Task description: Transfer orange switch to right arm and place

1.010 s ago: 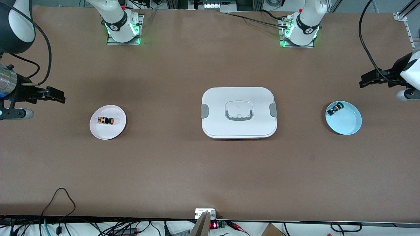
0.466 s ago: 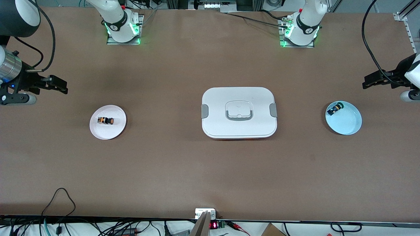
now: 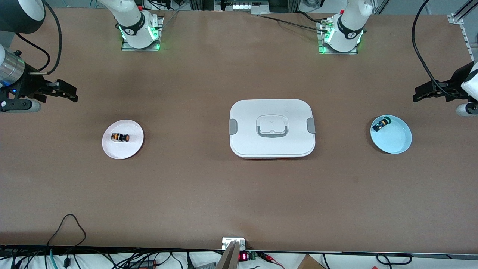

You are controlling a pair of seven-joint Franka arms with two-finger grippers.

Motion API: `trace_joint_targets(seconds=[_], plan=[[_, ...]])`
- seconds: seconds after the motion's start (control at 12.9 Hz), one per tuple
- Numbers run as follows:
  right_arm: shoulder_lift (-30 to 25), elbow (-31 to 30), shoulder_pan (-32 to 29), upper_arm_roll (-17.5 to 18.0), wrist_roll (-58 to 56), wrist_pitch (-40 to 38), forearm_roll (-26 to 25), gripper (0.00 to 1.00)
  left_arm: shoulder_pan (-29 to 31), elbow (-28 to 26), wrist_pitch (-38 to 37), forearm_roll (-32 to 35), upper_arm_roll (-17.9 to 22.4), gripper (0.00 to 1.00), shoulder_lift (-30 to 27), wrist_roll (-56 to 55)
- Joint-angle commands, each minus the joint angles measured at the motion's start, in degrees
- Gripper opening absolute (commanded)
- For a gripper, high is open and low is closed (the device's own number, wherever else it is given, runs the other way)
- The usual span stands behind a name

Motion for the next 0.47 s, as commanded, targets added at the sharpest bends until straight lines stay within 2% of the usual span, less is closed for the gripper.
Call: trace_joint_targets(seconds=[0.0, 0.39], plan=[[-0.9, 0.2, 0.3, 0.3, 2.1, -0.1, 0.8, 1.00, 0.4, 1.3, -0.1, 0.3, -0.3, 1.00, 0.5, 1.3], [-0.7, 0.2, 0.4, 0.4, 0.9, -0.2, 0.6, 1.00, 0.7, 1.3, -0.1, 0.3, -0.3, 1.00, 0.5, 1.3]])
